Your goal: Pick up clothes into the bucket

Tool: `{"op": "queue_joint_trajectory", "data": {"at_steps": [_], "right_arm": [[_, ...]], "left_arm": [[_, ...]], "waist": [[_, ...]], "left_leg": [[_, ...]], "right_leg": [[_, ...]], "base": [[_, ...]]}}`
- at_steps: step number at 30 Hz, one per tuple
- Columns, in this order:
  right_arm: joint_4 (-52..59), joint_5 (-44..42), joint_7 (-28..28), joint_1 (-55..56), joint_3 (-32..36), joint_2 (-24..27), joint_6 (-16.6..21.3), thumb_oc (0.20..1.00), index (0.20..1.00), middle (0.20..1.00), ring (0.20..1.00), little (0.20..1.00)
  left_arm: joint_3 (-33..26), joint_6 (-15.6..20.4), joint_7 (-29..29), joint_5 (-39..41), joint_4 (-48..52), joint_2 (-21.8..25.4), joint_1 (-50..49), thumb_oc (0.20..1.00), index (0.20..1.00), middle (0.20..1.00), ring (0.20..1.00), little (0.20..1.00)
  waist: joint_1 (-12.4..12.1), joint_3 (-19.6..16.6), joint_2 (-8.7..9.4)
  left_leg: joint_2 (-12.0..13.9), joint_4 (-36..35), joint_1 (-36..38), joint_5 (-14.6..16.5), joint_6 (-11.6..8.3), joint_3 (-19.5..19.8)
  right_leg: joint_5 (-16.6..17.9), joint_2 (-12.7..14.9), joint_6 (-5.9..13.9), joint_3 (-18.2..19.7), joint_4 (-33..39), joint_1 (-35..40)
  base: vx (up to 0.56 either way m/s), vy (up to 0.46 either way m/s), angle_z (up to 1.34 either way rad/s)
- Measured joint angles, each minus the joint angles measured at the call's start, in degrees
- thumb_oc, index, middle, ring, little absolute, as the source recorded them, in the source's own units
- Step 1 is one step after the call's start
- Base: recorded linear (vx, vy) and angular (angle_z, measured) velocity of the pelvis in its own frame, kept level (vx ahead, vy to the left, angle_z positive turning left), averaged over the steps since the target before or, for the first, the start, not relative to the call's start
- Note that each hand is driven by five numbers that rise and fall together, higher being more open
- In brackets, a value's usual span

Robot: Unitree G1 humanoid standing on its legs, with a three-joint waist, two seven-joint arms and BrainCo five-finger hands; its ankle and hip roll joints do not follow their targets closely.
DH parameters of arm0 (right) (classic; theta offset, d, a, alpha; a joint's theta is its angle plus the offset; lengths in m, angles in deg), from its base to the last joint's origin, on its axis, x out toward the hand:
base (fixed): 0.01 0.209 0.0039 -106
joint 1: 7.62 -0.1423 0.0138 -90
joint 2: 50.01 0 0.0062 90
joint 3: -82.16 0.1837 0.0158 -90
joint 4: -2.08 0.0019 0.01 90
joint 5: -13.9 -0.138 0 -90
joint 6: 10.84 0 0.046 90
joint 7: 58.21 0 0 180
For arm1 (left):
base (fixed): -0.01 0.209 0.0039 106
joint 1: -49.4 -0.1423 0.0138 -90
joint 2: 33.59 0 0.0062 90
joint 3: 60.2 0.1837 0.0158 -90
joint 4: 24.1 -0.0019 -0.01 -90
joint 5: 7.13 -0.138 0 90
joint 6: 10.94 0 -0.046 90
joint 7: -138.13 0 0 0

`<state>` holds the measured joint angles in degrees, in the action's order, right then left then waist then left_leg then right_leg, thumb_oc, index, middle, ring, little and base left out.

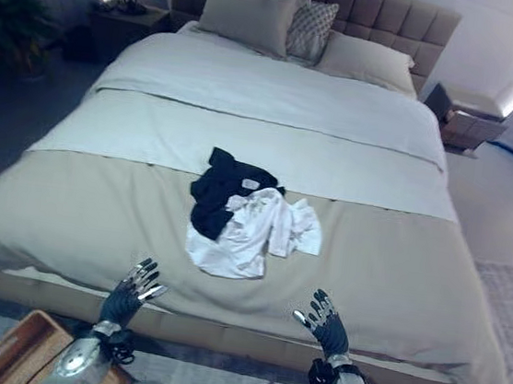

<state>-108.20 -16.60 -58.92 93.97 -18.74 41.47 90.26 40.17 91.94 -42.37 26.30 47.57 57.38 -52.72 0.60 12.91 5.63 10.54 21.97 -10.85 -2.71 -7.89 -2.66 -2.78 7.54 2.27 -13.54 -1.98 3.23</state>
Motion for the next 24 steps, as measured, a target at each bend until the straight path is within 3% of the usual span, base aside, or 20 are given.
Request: {"op": "queue_joint_trajectory", "data": {"at_steps": [2, 4, 6, 7, 9, 10, 13, 14, 16, 19, 20, 22, 24], "right_arm": [[0.03, -0.19, 0.00, 0.50, 0.19, 1.24, -0.04, 1.000, 1.000, 1.000, 1.000, 1.000], [0.01, -0.18, 0.03, 0.99, 0.15, 1.23, -0.04, 1.000, 1.000, 1.000, 1.000, 1.000], [0.35, -0.17, 0.05, 1.24, 0.05, 1.38, -0.04, 1.000, 1.000, 1.000, 1.000, 1.000], [0.28, -0.16, 0.05, 1.26, 0.10, 1.35, -0.06, 1.000, 1.000, 1.000, 1.000, 1.000], [0.27, -0.15, -0.02, 1.79, -0.35, -0.22, -0.14, 1.000, 1.000, 1.000, 1.000, 1.000], [0.45, -0.12, -0.13, 2.20, -1.06, -1.30, -0.12, 1.000, 1.000, 1.000, 1.000, 1.000], [0.50, 0.15, -0.10, 0.88, -1.07, -2.93, -0.11, 1.000, 1.000, 1.000, 1.000, 1.000], [0.66, 0.71, -0.13, -0.29, -1.14, -3.26, -0.12, 1.000, 1.000, 1.000, 1.000, 1.000], [1.02, 1.22, -0.13, -1.54, -1.32, -2.86, -0.19, 1.000, 1.000, 1.000, 1.000, 1.000], [1.30, 2.10, -0.07, -2.26, -1.55, -2.62, -0.22, 1.000, 1.000, 1.000, 1.000, 1.000], [1.39, 2.88, -0.11, -2.58, -2.19, -2.30, -0.22, 1.000, 1.000, 1.000, 1.000, 1.000], [2.20, 3.16, -0.12, -2.55, -2.51, -2.05, -0.18, 1.000, 1.000, 1.000, 1.000, 1.000], [2.10, 3.57, -0.08, -2.80, -3.31, -1.99, -0.18, 1.000, 1.000, 1.000, 1.000, 1.000]], "left_arm": [[0.17, -0.02, 0.03, 0.01, -0.48, -1.09, -0.32, 1.000, 1.000, 1.000, 1.000, 1.000], [0.18, 0.05, 0.05, 0.01, -0.67, -1.30, -0.24, 1.000, 1.000, 1.000, 1.000, 1.000], [0.16, 0.06, 0.12, 0.00, -1.16, -2.02, 0.06, 1.000, 1.000, 1.000, 1.000, 1.000], [0.05, 0.07, 0.13, 0.01, -1.24, -2.33, 0.08, 1.000, 1.000, 1.000, 1.000, 1.000], [-0.34, 0.20, 0.21, 0.03, -0.92, -1.76, -0.49, 1.000, 1.000, 1.000, 1.000, 1.000], [-0.48, 0.29, 0.21, 0.03, -0.23, -0.29, -0.86, 1.000, 1.000, 1.000, 1.000, 1.000], [-0.47, 0.22, 0.33, 0.05, -0.51, 0.82, -0.91, 1.000, 1.000, 1.000, 1.000, 1.000], [-0.31, 0.20, 0.28, 0.04, -0.44, 1.17, -0.90, 1.000, 1.000, 1.000, 1.000, 1.000], [-0.35, 0.25, 0.28, 0.04, -0.29, 0.86, -1.10, 1.000, 1.000, 1.000, 1.000, 1.000], [-0.33, 0.27, 0.22, -0.01, -0.12, 1.22, -0.40, 1.000, 1.000, 1.000, 1.000, 1.000], [-0.17, 0.27, 0.21, -0.03, -0.01, 1.51, 0.00, 1.000, 1.000, 1.000, 1.000, 1.000], [-0.23, 0.34, 0.07, -0.01, 0.16, 2.06, 0.00, 1.000, 1.000, 1.000, 1.000, 1.000], [-0.42, 0.41, 0.04, 0.02, 0.05, 3.09, -0.55, 1.000, 1.000, 1.000, 1.000, 1.000]], "waist": [[0.05, -0.02, -2.46], [0.04, -0.32, -3.61], [0.17, -0.96, -5.86], [-0.01, -1.17, -6.65], [-0.09, -1.59, -5.70], [-0.18, -2.79, -3.02], [-0.42, -3.55, -1.83], [-1.42, -3.30, -1.78], [-1.77, -3.45, -2.98], [-0.50, -2.85, -3.61], [-0.02, -2.46, -4.03], [0.26, -2.13, -4.13], [-0.51, -1.54, -2.99]], "left_leg": [[-1.30, -9.37, 0.29, -0.11, 0.01, -0.25], [-2.38, -13.61, 1.30, -0.02, 0.01, 0.30], [-2.79, -15.54, 3.25, 3.10, 0.17, 1.14], [-2.80, -16.37, 3.48, 2.76, 1.15, 1.32], [-3.78, -16.92, 4.59, 2.21, 1.74, 0.18], [-5.94, -17.46, 5.17, 1.50, 2.68, -0.66], [-8.15, -17.30, 6.30, 1.25, 4.36, -2.27], [-8.96, -17.60, 7.60, 2.08, 7.48, -3.69], [-9.94, -18.19, 8.61, 2.24, 8.32, -5.17], [-11.64, -19.09, 10.35, 2.35, 9.57, -3.39], [-11.48, -20.60, 11.63, 2.27, 10.63, -2.54], [-11.26, -21.18, 11.05, 1.56, 10.48, -0.42], [-11.19, -21.47, 11.33, 2.05, 9.63, 1.37]], "right_leg": [[0.07, -0.34, -0.31, -0.52, 0.32, 0.50], [0.04, -0.48, -0.26, -0.36, 0.21, 0.58], [-0.54, -1.39, 1.19, 0.85, 0.46, 0.75], [-0.05, -1.71, 2.16, 1.01, 0.60, 1.23], [-2.62, -0.21, 3.34, 2.22, -5.83, -0.43], [-4.62, 2.09, 4.20, 2.58, -6.73, -0.48], [-4.89, 3.97, 5.06, 2.82, -5.68, 0.52], [-4.75, 5.64, 6.50, 3.81, -9.15, -0.82], [-4.79, 7.59, 7.49, 4.61, -16.03, -3.58], [-3.97, 9.48, 7.72, 6.44, -27.44, -7.73], [-4.63, 10.69, 8.27, 5.50, -31.97, -10.29], [-4.62, 10.72, 7.97, 3.21, -24.03, -10.32], [-0.86, 10.99, 8.26, 2.20, -18.76, -11.21]], "base": [[0.27, 0.089, -0.13], [0.19, 0.070, -0.08], [0.30, 0.110, -0.24], [0.26, 0.120, -0.16], [0.16, 0.087, -0.05], [0.16, 0.096, -0.05], [0.26, 0.241, -0.14], [0.10, 0.122, -0.41], [0.14, 0.151, -0.32], [0.18, 0.033, 0.29], [0.10, -0.064, 0.47], [0.10, -0.085, 0.50], [0.15, -0.174, 0.33]]}}
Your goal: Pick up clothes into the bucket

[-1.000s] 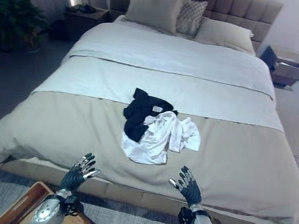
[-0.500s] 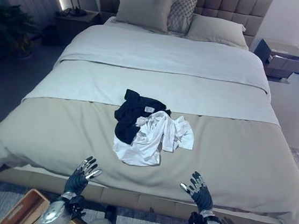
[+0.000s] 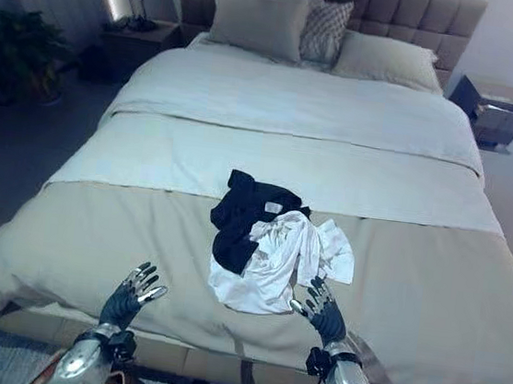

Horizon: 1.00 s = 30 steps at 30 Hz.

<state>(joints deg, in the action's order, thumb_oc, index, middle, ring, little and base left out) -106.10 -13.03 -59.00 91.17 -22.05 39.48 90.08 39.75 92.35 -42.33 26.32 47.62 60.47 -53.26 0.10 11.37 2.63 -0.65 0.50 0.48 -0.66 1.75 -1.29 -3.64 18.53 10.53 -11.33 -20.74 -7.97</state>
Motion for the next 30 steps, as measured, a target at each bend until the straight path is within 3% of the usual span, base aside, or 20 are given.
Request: {"op": "queue_joint_trajectory", "data": {"at_steps": [3, 5, 6, 7, 8, 9, 11, 12, 14, 16, 18, 21, 27, 30], "right_arm": [[0.28, 1.01, 0.05, -0.92, -0.11, 0.54, -0.04, 1.000, 1.000, 1.000, 1.000, 1.000], [0.19, 1.56, 0.44, -1.40, -0.03, 1.94, 0.00, 1.000, 1.000, 1.000, 1.000, 1.000], [0.26, 3.09, 1.08, -2.47, -0.31, 3.75, -0.02, 1.000, 1.000, 1.000, 1.000, 1.000], [0.50, 3.86, 1.44, -2.83, -0.21, 4.83, -0.01, 1.000, 1.000, 1.000, 1.000, 1.000], [0.49, 4.56, 1.78, -3.44, -0.20, 5.96, -0.04, 1.000, 1.000, 1.000, 1.000, 1.000], [0.49, 5.59, 2.74, -4.74, -0.05, 7.11, -0.02, 1.000, 1.000, 1.000, 1.000, 1.000], [0.61, 8.84, 4.39, -8.44, -0.32, 7.46, 0.08, 1.000, 1.000, 1.000, 1.000, 1.000], [0.66, 10.25, 4.70, -9.44, -0.31, 7.53, 0.06, 1.000, 1.000, 1.000, 1.000, 1.000], [1.50, 15.82, 6.79, -13.25, -0.33, 7.96, 0.12, 1.000, 1.000, 1.000, 1.000, 1.000], [1.31, 19.86, 9.22, -18.60, -0.11, 9.00, 0.21, 1.000, 1.000, 1.000, 1.000, 1.000], [-0.13, 27.39, 13.38, -26.06, -2.23, 8.98, -1.19, 1.000, 1.000, 1.000, 1.000, 1.000], [-4.67, 37.96, 18.82, -37.28, -4.82, 9.25, -3.03, 1.000, 1.000, 1.000, 1.000, 1.000], [-14.44, 51.23, 25.23, -51.58, -9.12, 12.17, -7.38, 1.000, 1.000, 1.000, 1.000, 1.000], [-20.55, 53.88, 27.20, -56.78, -9.70, 15.17, -9.71, 1.000, 1.000, 1.000, 1.000, 1.000]], "left_arm": [[0.24, -0.11, 0.01, 0.05, -1.21, -0.64, -0.64, 1.000, 1.000, 1.000, 1.000, 1.000], [0.70, -0.06, -0.05, 0.05, 0.63, -2.39, -0.89, 1.000, 1.000, 1.000, 1.000, 1.000], [1.30, -0.03, -0.08, 0.05, 1.61, -2.86, -0.64, 1.000, 1.000, 1.000, 1.000, 1.000], [1.79, 0.08, -0.02, 0.06, 1.96, -2.93, 0.53, 1.000, 1.000, 1.000, 1.000, 1.000], [1.97, 0.25, -0.01, 0.07, 2.23, -3.37, 1.39, 1.000, 1.000, 1.000, 1.000, 1.000], [2.38, 0.33, -0.01, 0.06, 2.46, -3.74, 1.54, 1.000, 1.000, 1.000, 1.000, 1.000], [2.98, 0.65, 0.08, 0.13, 3.23, -2.62, 3.43, 1.000, 1.000, 1.000, 1.000, 1.000], [2.99, 0.64, 0.09, 0.24, 3.18, -2.62, 3.67, 1.000, 1.000, 1.000, 1.000, 1.000], [3.46, 1.23, 0.47, 1.37, 3.52, -2.59, 4.13, 1.000, 1.000, 1.000, 1.000, 1.000], [4.31, 2.14, 0.71, 1.40, 3.95, -2.42, 7.73, 1.000, 1.000, 1.000, 1.000, 1.000], [4.74, 3.04, 2.60, 1.39, 6.20, -0.01, 12.04, 1.000, 1.000, 1.000, 1.000, 1.000], [4.74, 4.24, 5.22, 1.30, 7.31, 1.48, 16.99, 1.000, 1.000, 1.000, 1.000, 1.000], [5.42, 5.85, 8.86, 1.13, 8.25, 1.41, 18.07, 1.000, 1.000, 1.000, 1.000, 1.000], [6.44, 6.08, 9.63, 1.07, 8.26, 1.50, 19.00, 1.000, 1.000, 1.000, 1.000, 1.000]], "waist": [[0.36, 0.86, -0.54], [0.42, 1.47, -3.02], [-0.30, 2.16, -4.87], [0.19, 2.51, -4.47], [0.09, 2.63, -5.44], [-0.17, 3.17, -5.86], [0.16, 6.48, -3.32], [-0.03, 6.96, -3.08], [0.85, 7.90, -3.98], [1.40, 10.25, -6.16], [0.22, 12.68, -4.17], [-0.98, 17.03, -3.95], [-3.97, 17.88, -3.86], [-4.10, 18.19, -3.74]], "left_leg": [[1.47, -0.88, 0.06, -1.16, -1.73, 2.26], [3.69, -1.17, -0.95, -2.62, -3.55, 4.08], [5.10, 0.53, -4.15, -4.23, -5.77, 5.11], [5.24, 2.31, -6.18, -4.33, -6.09, 5.19], [5.80, 3.57, -8.15, -4.41, -6.24, 5.22], [6.41, 5.34, -10.41, -5.74, -6.78, 4.72], [5.74, 8.81, -13.29, -6.57, -8.50, 6.83], [5.61, 8.78, -13.37, -6.35, -8.57, 7.30], [5.82, 8.89, -14.33, -4.45, -8.77, 6.62], [5.66, 8.17, -17.36, -1.22, -7.67, 5.13], [3.72, 8.74, -22.46, -2.34, -6.03, 1.98], [2.96, 11.08, -26.56, -2.59, -5.98, 0.90], [3.13, 13.75, -32.26, -2.24, -5.76, 2.60], [2.96, 15.78, -35.63, -2.32, -5.89, 4.40]], "right_leg": [[2.10, -2.72, 0.50, -1.57, 12.00, 5.22], [2.84, -5.55, 0.05, -3.61, 15.17, 6.74], [3.10, -7.54, -0.37, -5.49, 15.95, 6.53], [3.06, -7.51, -0.90, -6.48, 16.80, 5.80], [3.28, -8.16, -1.39, -7.57, 17.14, 5.50], [2.68, -9.19, -3.26, -9.08, 16.43, 4.57], [1.70, -7.58, -4.64, -9.22, 14.95, 2.92], [1.70, -7.49, -4.64, -8.93, 14.95, 2.48], [1.94, -7.03, -4.30, -9.22, 13.00, -0.95], [1.89, -5.80, -4.23, -7.63, 7.89, -7.62], [3.01, -3.03, -3.73, -4.73, 4.48, -15.62], [3.58, -1.27, -3.38, -4.89, 2.63, -19.54], [2.25, -0.93, -4.48, -5.41, -2.52, -25.35], [0.63, -0.25, -5.48, -6.59, -6.27, -28.37]], "base": [[0.03, -0.182, 0.46], [-0.15, -0.228, 0.45], [-0.15, -0.192, 0.53], [-0.10, -0.078, 0.56], [-0.13, 0.038, 0.64], [-0.13, 0.038, 0.57], [-0.02, 0.101, 0.13], [-0.04, 0.155, -0.22], [-0.17, 0.162, -0.17], [-0.19, 0.143, -0.15], [-0.11, 0.076, -0.34], [-0.07, 0.010, -0.16], [-0.05, -0.008, 0.10], [-0.01, -0.011, 0.24]]}}
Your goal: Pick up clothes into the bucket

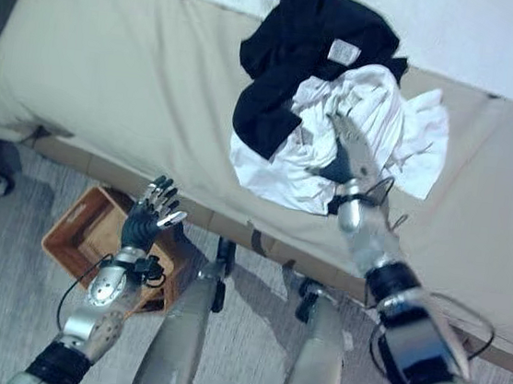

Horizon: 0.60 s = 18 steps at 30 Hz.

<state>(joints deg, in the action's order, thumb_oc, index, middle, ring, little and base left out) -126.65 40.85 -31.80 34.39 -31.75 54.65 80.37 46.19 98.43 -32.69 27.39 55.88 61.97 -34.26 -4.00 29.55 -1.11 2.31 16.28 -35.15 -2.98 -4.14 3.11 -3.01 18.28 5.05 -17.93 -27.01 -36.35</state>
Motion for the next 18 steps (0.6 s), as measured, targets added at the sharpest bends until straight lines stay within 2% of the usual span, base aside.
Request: {"op": "queue_joint_trajectory", "data": {"at_steps": [7, 8, 11, 18], "right_arm": [[-7.94, 5.74, 1.65, -8.21, -5.88, 4.81, -2.55, 1.000, 1.000, 1.000, 1.000, 1.000], [-10.97, 6.26, 1.72, -9.63, -6.46, 4.41, -2.83, 1.000, 1.000, 1.000, 1.000, 1.000], [-20.75, 6.33, 1.15, -13.38, -9.20, 2.86, -4.49, 1.000, 1.000, 1.000, 1.000, 1.000], [-27.25, 6.11, -0.51, -15.99, -10.61, 0.74, -5.79, 1.000, 1.000, 1.000, 1.000, 1.000]], "left_arm": [[0.48, 0.04, 0.90, -0.02, 0.31, 0.17, 0.79, 1.000, 1.000, 1.000, 1.000, 1.000], [0.44, 0.03, 1.05, -0.01, 0.28, 0.20, 0.95, 1.000, 1.000, 1.000, 1.000, 1.000], [0.89, -0.07, 1.28, -0.02, -0.02, 0.14, 1.42, 1.000, 1.000, 1.000, 1.000, 1.000], [0.89, -1.04, 2.04, -0.02, 0.19, 0.39, 1.78, 1.000, 1.000, 1.000, 1.000, 1.000]], "waist": [[-0.06, 0.11, 0.00], [-0.19, 0.11, 0.00], [-1.00, 0.11, 0.00], [-1.77, 0.10, 0.03]], "left_leg": [[-0.56, 3.66, -5.92, 0.25, 0.00, 1.37], [-0.75, 4.02, -6.59, 1.15, 0.18, 1.82], [-1.19, 5.26, -7.69, 1.22, 0.52, 2.11], [-1.86, 5.45, -9.15, 1.17, 0.54, 2.63]], "right_leg": [[-1.38, 0.90, -0.61, -0.30, -3.80, -5.11], [-2.21, 1.12, -0.17, -0.34, -4.43, -5.77], [-2.27, 1.73, -0.25, -0.44, -5.36, -6.51], [-2.59, 2.09, -0.05, -0.40, -5.12, -7.25]], "base": [[0.03, -0.015, 0.09], [0.10, -0.028, 0.13], [0.02, 0.001, 0.09], [0.02, -0.005, 0.06]]}}
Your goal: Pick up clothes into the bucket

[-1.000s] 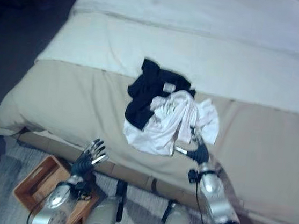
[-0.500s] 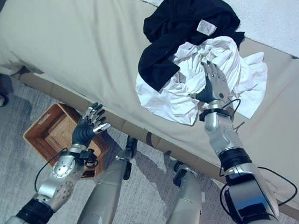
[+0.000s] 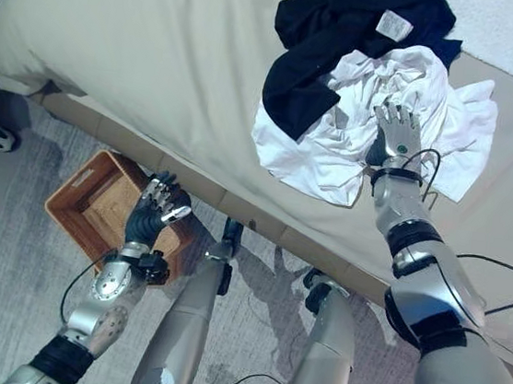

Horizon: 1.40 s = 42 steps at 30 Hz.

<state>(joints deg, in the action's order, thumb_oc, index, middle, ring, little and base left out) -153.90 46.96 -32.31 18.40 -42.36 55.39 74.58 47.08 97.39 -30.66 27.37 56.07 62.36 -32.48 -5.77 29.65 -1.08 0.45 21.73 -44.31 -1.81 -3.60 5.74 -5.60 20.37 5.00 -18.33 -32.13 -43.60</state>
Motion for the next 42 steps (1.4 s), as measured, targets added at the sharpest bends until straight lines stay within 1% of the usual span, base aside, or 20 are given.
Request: {"op": "queue_joint_trajectory", "data": {"at_steps": [6, 7, 8, 9, 16, 22, 24, 26, 27, 28, 29, 31, 32, 33, 34, 36, 38, 40, 41, 42], "right_arm": [[-0.07, -0.02, -0.47, -0.19, -0.52, -0.04, -0.01, 1.000, 1.000, 1.000, 1.000, 1.000], [-0.23, -0.04, -0.52, -0.54, -1.44, 0.01, 0.02, 1.000, 1.000, 1.000, 1.000, 1.000], [-0.27, -0.04, -0.53, -0.77, -1.72, 0.05, 0.03, 0.959, 0.959, 0.959, 0.959, 0.959], [-0.44, -0.04, -0.62, -1.38, -2.16, 0.10, 0.03, 0.200, 0.200, 0.200, 0.200, 0.200], [-1.42, -0.41, -0.63, -4.94, -1.77, 0.48, -0.07, 0.200, 0.200, 0.200, 0.200, 0.200], [2.28, -3.36, -1.00, -1.34, -0.62, -0.29, 0.44, 0.200, 0.200, 0.200, 0.200, 0.200], [5.97, -5.28, -0.89, 1.61, 0.86, 0.07, 0.89, 0.200, 0.200, 0.200, 0.200, 0.200], [15.26, -8.07, -1.18, 7.64, 3.62, 1.40, 1.56, 0.200, 0.200, 0.200, 0.200, 0.200], [18.84, -9.29, -1.18, 10.57, 4.93, 1.57, 2.36, 0.200, 0.200, 0.200, 0.200, 0.200], [19.71, -9.62, -1.23, 11.45, 5.10, 1.50, 2.60, 0.200, 0.200, 0.200, 0.200, 0.200], [23.44, -10.59, -1.55, 14.81, 6.74, 1.78, 3.07, 0.200, 0.200, 0.200, 0.200, 0.200], [26.85, -11.96, -1.76, 18.68, 8.49, 2.57, 3.97, 0.200, 0.200, 0.200, 0.200, 0.200], [28.82, -12.45, -2.00, 21.03, 10.25, 2.91, 4.35, 0.200, 0.200, 0.200, 0.200, 0.200], [31.82, -13.61, -2.06, 24.71, 12.58, 2.98, 4.65, 0.200, 0.200, 0.200, 0.200, 0.200], [32.56, -14.30, -2.15, 25.86, 12.92, 3.13, 4.83, 0.200, 0.200, 0.200, 0.200, 0.200], [39.56, -18.18, -3.32, 31.90, 17.37, 3.36, 6.16, 0.200, 0.200, 0.200, 0.200, 0.200], [45.09, -21.60, -4.41, 36.53, 20.33, 3.19, 8.09, 0.200, 0.200, 0.200, 0.200, 0.200], [47.58, -24.17, -4.88, 39.54, 21.40, 3.42, 9.44, 0.200, 0.200, 0.200, 0.200, 0.200], [48.24, -24.82, -5.17, 40.13, 22.07, 3.42, 9.65, 0.200, 0.200, 0.200, 0.200, 0.200], [49.27, -26.78, -6.24, 41.14, 23.64, 3.43, 10.64, 0.200, 0.200, 0.200, 0.200, 0.200]], "left_arm": [[0.04, -0.20, 0.03, 0.00, 0.11, 0.01, 0.70, 1.000, 1.000, 1.000, 1.000, 1.000], [0.12, -0.20, 0.02, 0.00, 0.13, 0.01, 1.11, 1.000, 1.000, 1.000, 1.000, 1.000], [0.14, -0.20, 0.02, 0.00, 0.15, 0.00, 1.35, 1.000, 1.000, 1.000, 1.000, 1.000], [0.12, -0.20, 0.02, 0.00, 0.31, -0.01, 1.74, 1.000, 1.000, 1.000, 1.000, 1.000], [0.26, -0.21, 0.23, 0.00, 0.30, -0.48, 2.91, 1.000, 1.000, 1.000, 1.000, 1.000], [0.25, -0.22, 1.56, 0.00, 0.28, -0.60, 3.34, 1.000, 1.000, 1.000, 1.000, 1.000], [0.43, -0.19, 1.80, -0.03, -0.25, -0.73, 3.68, 1.000, 1.000, 1.000, 1.000, 1.000], [0.44, -0.34, 2.04, -0.03, -0.47, -0.78, 3.59, 1.000, 1.000, 1.000, 1.000, 1.000], [0.14, -0.34, 2.20, -0.03, -0.57, -0.73, 3.27, 1.000, 1.000, 1.000, 1.000, 1.000], [-0.07, -0.32, 2.19, -0.03, -0.59, -0.74, 2.99, 1.000, 1.000, 1.000, 1.000, 1.000], [-0.25, -0.31, 2.19, -0.02, -0.61, -0.73, 2.67, 1.000, 1.000, 1.000, 1.000, 1.000], [-0.32, -0.39, 2.13, -0.03, -0.73, -0.74, 2.51, 1.000, 1.000, 1.000, 1.000, 1.000], [-0.35, -0.41, 2.06, -0.03, -0.81, -0.78, 2.41, 1.000, 1.000, 1.000, 1.000, 1.000], [-0.77, -0.36, 2.02, -0.02, -0.87, -0.67, 1.66, 1.000, 1.000, 1.000, 1.000, 1.000], [-0.92, -0.38, 2.01, -0.02, -0.97, -0.51, 1.37, 1.000, 1.000, 1.000, 1.000, 1.000], [-1.76, -0.69, 1.51, -0.02, -1.21, -0.57, 0.19, 1.000, 1.000, 1.000, 1.000, 1.000], [-2.68, -0.87, 0.69, -0.03, -1.34, -0.73, -0.90, 1.000, 1.000, 1.000, 1.000, 1.000], [-2.95, -1.01, 0.22, -0.03, -1.61, -0.50, -1.58, 1.000, 1.000, 1.000, 1.000, 1.000], [-2.98, -1.04, -0.03, -0.03, -1.60, -0.53, -1.64, 1.000, 1.000, 1.000, 1.000, 1.000], [-2.99, -1.22, -0.73, -0.03, -1.66, -0.58, -1.83, 1.000, 1.000, 1.000, 1.000, 1.000]], "waist": [[0.01, 0.00, 0.00], [0.07, 0.00, 0.01], [0.08, -0.01, 0.01], [0.17, -0.01, 0.00], [-0.11, -0.01, 0.00], [0.11, -0.03, 0.01], [0.30, -0.04, 0.03], [0.96, -0.10, 0.23], [1.58, -0.17, 0.78], [1.44, -0.24, 0.92], [1.94, -0.41, 1.52], [2.69, -0.48, 2.22], [2.71, -0.43, 2.41], [2.17, -0.60, 2.96], [2.70, -0.75, 3.34], [3.55, -1.11, 4.19], [3.42, -1.64, 4.72], [3.53, -3.15, 5.36], [3.57, -3.55, 5.50], [3.45, -3.90, 5.59]], "left_leg": [[-0.21, 0.02, -0.43, -0.11, 0.16, 0.24], [-0.27, 0.06, -0.65, -0.12, 0.15, 0.24], [-0.28, 0.09, -0.85, -0.12, 0.15, 0.24], [-0.33, 0.17, -1.41, -0.12, 0.15, 0.26], [-0.74, 0.81, -2.31, -0.18, 0.23, 0.48], [-0.74, 0.25, -0.88, -0.32, 0.43, 0.41], [-0.65, -0.69, 0.58, -0.98, 0.44, 0.45], [-0.15, -1.61, 2.73, -0.83, 0.61, 0.47], [0.11, -2.30, 4.50, -0.87, 0.55, 0.28], [0.12, -2.57, 5.12, -0.84, 0.59, 0.30], [0.29, -3.46, 7.04, -0.84, 0.58, -0.01], [0.73, -4.50, 9.39, -0.76, 0.48, -0.45], [0.93, -5.06, 10.59, -0.75, 0.49, -0.70], [1.26, -6.02, 12.66, -0.76, 0.48, -0.87], [1.47, -6.47, 13.77, -0.68, 0.43, -1.11], [2.08, -8.58, 18.23, -0.66, 0.40, -1.89], [2.65, -10.37, 21.82, -0.67, 0.34, -2.74], [2.92, -11.72, 23.81, -0.64, 0.26, -3.09], [2.98, -11.94, 24.15, -0.67, 0.21, -3.09], [3.13, -12.68, 25.34, -0.86, 0.02, -3.21]], "right_leg": [[-0.01, 0.07, -0.03, -0.14, -0.28, -0.25], [-0.07, 0.15, -0.10, -0.15, -0.57, -0.51], [-0.07, 0.19, -0.14, -0.15, -0.61, -0.69], [-0.04, 0.24, -0.24, -0.15, -0.77, -1.25], [0.00, 0.79, -0.33, -0.19, -1.51, -2.08], [0.05, 0.76, -0.28, -0.21, -0.82, -0.75], [1.04, 0.50, -0.25, -0.69, 0.11, 0.75], [1.17, -0.19, -0.04, -1.16, 1.81, 3.28], [1.40, -0.46, -0.05, -1.27, 2.67, 4.96], [1.41, -0.51, -0.02, -1.38, 2.91, 5.67], [1.51, -0.71, 0.13, -1.37, 3.91, 7.42], [1.76, -1.35, 0.38, -1.31, 5.39, 9.74], [1.87, -1.64, 0.46, -1.37, 6.18, 10.99], [2.30, -2.18, 0.63, -1.38, 7.40, 13.04], [2.31, -2.32, 0.65, -1.35, 8.06, 13.91], [2.91, -3.30, 1.00, -1.31, 11.07, 18.35], [3.75, -4.12, 1.26, -1.23, 13.48, 21.82], [3.97, -4.53, 1.40, -1.28, 14.84, 23.65], [4.00, -4.60, 1.44, -1.29, 15.18, 24.01], [4.28, -5.03, 1.52, -1.32, 16.16, 25.30]], "base": [[0.01, -0.001, 0.01], [0.00, 0.000, 0.00], [0.00, 0.000, 0.00], [0.00, 0.000, 0.00], [0.00, -0.001, 0.02], [-0.02, 0.005, 0.00], [-0.03, 0.005, 0.01], [0.02, -0.018, -0.03], [0.01, -0.021, -0.05], [0.02, -0.022, -0.07], [0.04, -0.023, -0.06], [0.06, -0.035, -0.11], [0.09, -0.032, -0.13], [0.05, -0.013, -0.14], [0.12, -0.031, -0.14], [0.13, -0.041, -0.17], [0.10, -0.030, -0.22], [0.09, -0.028, -0.11], [0.10, -0.038, -0.04], [0.05, -0.017, -0.02]]}}
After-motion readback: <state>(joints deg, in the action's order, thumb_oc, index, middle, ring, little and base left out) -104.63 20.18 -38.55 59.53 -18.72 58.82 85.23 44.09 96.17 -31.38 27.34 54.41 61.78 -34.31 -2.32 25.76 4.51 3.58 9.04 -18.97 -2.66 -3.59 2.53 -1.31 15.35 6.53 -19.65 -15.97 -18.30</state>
